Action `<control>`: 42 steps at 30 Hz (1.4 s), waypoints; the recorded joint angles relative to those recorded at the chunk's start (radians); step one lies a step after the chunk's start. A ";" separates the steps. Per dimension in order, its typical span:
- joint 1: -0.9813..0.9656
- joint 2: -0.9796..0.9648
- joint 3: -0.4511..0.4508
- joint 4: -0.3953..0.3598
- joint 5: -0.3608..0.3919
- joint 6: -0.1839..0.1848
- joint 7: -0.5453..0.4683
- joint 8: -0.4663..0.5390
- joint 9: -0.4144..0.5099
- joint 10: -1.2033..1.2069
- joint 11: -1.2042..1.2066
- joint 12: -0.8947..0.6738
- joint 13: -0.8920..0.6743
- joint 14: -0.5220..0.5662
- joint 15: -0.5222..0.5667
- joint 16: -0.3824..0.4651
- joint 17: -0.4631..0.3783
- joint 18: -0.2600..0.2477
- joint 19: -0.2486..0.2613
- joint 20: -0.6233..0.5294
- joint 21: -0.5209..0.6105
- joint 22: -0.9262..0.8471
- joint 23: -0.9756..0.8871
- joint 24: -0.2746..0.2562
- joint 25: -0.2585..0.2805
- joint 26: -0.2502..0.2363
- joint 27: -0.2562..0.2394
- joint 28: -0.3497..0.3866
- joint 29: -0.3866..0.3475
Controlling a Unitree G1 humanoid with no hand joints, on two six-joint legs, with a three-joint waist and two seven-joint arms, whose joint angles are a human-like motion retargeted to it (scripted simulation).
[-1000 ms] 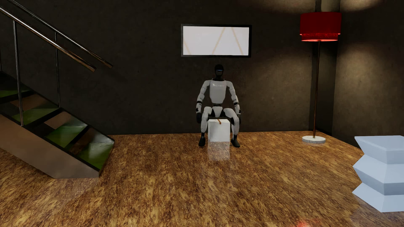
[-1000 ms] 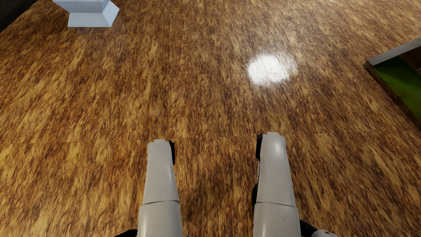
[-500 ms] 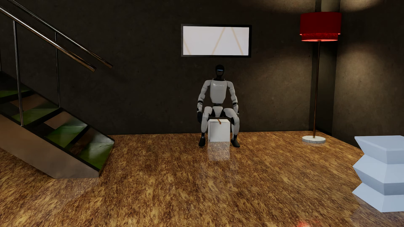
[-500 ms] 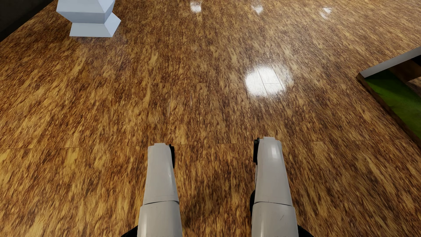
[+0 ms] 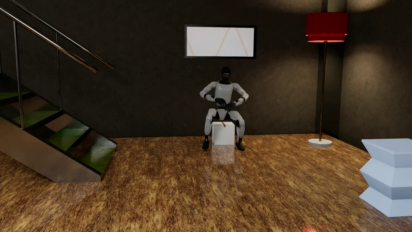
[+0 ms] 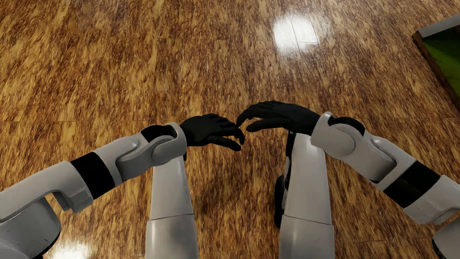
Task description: Get up from the white box
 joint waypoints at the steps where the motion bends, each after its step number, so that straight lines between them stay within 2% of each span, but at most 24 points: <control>1: -0.035 -0.032 0.000 0.004 -0.003 0.001 -0.005 0.004 0.021 0.001 0.002 -0.069 -0.080 0.003 -0.007 0.005 -0.018 -0.013 0.006 -0.065 0.070 -0.002 0.003 0.014 0.017 -0.018 -0.002 0.014 -0.026; 3: -0.112 -0.106 -0.001 0.005 -0.018 0.008 -0.013 0.014 0.072 0.007 0.013 -0.161 -0.195 0.001 -0.019 0.017 -0.059 -0.033 0.022 -0.152 0.137 -0.020 -0.029 0.008 0.043 -0.034 -0.040 0.204 -0.149; 5: -0.194 -0.192 0.000 0.006 -0.022 0.013 -0.023 0.030 0.117 0.017 0.030 -0.214 -0.265 -0.012 -0.037 0.075 -0.102 -0.054 0.033 -0.163 0.175 -0.105 -0.090 -0.030 0.081 -0.047 -0.062 0.320 -0.266; 8: -0.310 -0.317 -0.003 0.004 -0.013 0.026 -0.027 0.048 0.160 0.019 0.040 -0.251 -0.344 -0.042 -0.071 0.151 -0.170 -0.070 0.037 -0.158 0.208 -0.192 -0.197 -0.043 0.106 -0.082 -0.100 0.449 -0.369; 11: -0.360 -0.377 -0.009 -0.014 0.013 0.029 -0.026 0.053 0.183 -0.005 0.019 -0.293 -0.399 -0.070 -0.108 0.181 -0.177 -0.062 0.019 -0.169 0.224 -0.239 -0.241 -0.042 0.106 -0.092 -0.108 0.471 -0.383; 15: -0.323 -0.325 -0.011 -0.034 0.046 0.030 -0.010 0.029 0.171 -0.110 -0.089 -0.237 -0.350 -0.083 -0.141 0.134 -0.109 -0.024 -0.008 -0.118 0.183 -0.178 -0.174 -0.015 0.067 -0.084 -0.096 0.426 -0.358; 18: -0.212 -0.190 -0.008 -0.028 0.061 0.027 0.019 -0.005 0.138 -0.284 -0.270 -0.149 -0.253 -0.067 -0.135 0.031 0.002 -0.004 -0.022 -0.048 0.112 -0.011 -0.013 0.033 -0.010 -0.079 -0.076 0.332 -0.280; 20: -0.102 -0.064 -0.008 -0.028 0.079 0.023 0.044 -0.029 0.105 -0.450 -0.442 -0.081 -0.191 -0.033 -0.112 -0.083 0.118 0.009 -0.041 0.013 0.070 0.164 0.157 0.088 -0.087 -0.090 -0.071 0.248 -0.214; 24: 0.179 0.248 -0.009 -0.032 0.111 0.018 0.112 -0.082 0.000 -0.841 -0.851 0.058 -0.067 0.089 -0.002 -0.349 0.392 0.035 -0.085 0.133 0.006 0.567 0.585 0.204 -0.250 -0.108 -0.049 0.020 -0.065; 25: 0.256 0.329 -0.009 -0.030 0.117 0.015 0.132 -0.093 -0.036 -0.941 -0.957 0.101 -0.040 0.120 0.035 -0.401 0.454 0.037 -0.088 0.166 0.002 0.638 0.680 0.223 -0.286 -0.101 -0.029 -0.047 -0.024; 26: 0.334 0.412 -0.006 -0.032 0.123 0.011 0.153 -0.108 -0.078 -1.040 -1.064 0.152 -0.006 0.150 0.070 -0.443 0.501 0.042 -0.091 0.215 -0.020 0.684 0.753 0.221 -0.300 -0.088 -0.011 -0.115 0.038; 27: 0.417 0.499 -0.001 -0.035 0.132 0.004 0.171 -0.118 -0.124 -1.138 -1.173 0.214 0.042 0.178 0.103 -0.475 0.533 0.053 -0.097 0.271 -0.043 0.715 0.799 0.189 -0.288 -0.045 0.026 -0.141 0.063; 29: 0.585 0.682 0.006 -0.053 0.150 -0.002 0.204 -0.141 -0.219 -1.319 -1.379 0.352 0.159 0.220 0.157 -0.514 0.555 0.081 -0.114 0.381 -0.112 0.757 0.856 0.101 -0.225 0.028 0.093 -0.113 0.049; 31: 0.742 0.856 0.007 -0.080 0.166 -0.007 0.238 -0.160 -0.317 -1.478 -1.563 0.485 0.272 0.253 0.200 -0.513 0.543 0.112 -0.131 0.470 -0.188 0.757 0.893 0.011 -0.144 0.061 0.128 -0.103 0.044; 32: 0.816 0.934 0.006 -0.089 0.173 -0.009 0.258 -0.171 -0.367 -1.552 -1.643 0.552 0.328 0.263 0.213 -0.503 0.532 0.117 -0.139 0.507 -0.218 0.741 0.902 -0.011 -0.119 0.066 0.133 -0.098 0.028; 34: 0.944 1.081 0.010 -0.106 0.185 -0.009 0.289 -0.190 -0.468 -1.684 -1.805 0.669 0.434 0.280 0.241 -0.480 0.509 0.128 -0.150 0.581 -0.283 0.709 0.915 -0.012 -0.101 0.044 0.121 -0.116 0.002; 36: 1.037 1.154 0.012 -0.109 0.184 -0.005 0.316 -0.209 -0.556 -1.780 -1.867 0.752 0.506 0.287 0.240 -0.461 0.498 0.122 -0.137 0.635 -0.339 0.718 0.965 -0.014 -0.085 0.028 0.113 -0.130 -0.022; 37: 1.111 1.211 0.018 -0.110 0.181 -0.016 0.338 -0.218 -0.556 -1.833 -1.887 0.768 0.536 0.294 0.234 -0.456 0.495 0.112 -0.134 0.665 -0.375 0.750 0.982 -0.002 -0.070 0.019 0.108 -0.124 -0.027; 38: 1.148 1.247 0.020 -0.110 0.182 -0.015 0.350 -0.222 -0.572 -1.845 -1.899 0.782 0.550 0.285 0.227 -0.458 0.501 0.110 -0.132 0.687 -0.393 0.798 1.030 -0.003 -0.063 0.025 0.113 -0.112 -0.040; 40: 1.191 1.307 0.022 -0.109 0.184 -0.013 0.364 -0.233 -0.613 -1.844 -1.928 0.800 0.571 0.266 0.220 -0.478 0.527 0.114 -0.130 0.703 -0.411 0.931 1.148 -0.016 -0.049 0.071 0.145 -0.059 -0.078; 42: 1.211 1.347 0.025 -0.105 0.185 -0.014 0.367 -0.242 -0.643 -1.841 -1.954 0.797 0.593 0.255 0.214 -0.487 0.555 0.110 -0.126 0.706 -0.446 1.032 1.229 -0.014 -0.042 0.103 0.169 -0.040 -0.100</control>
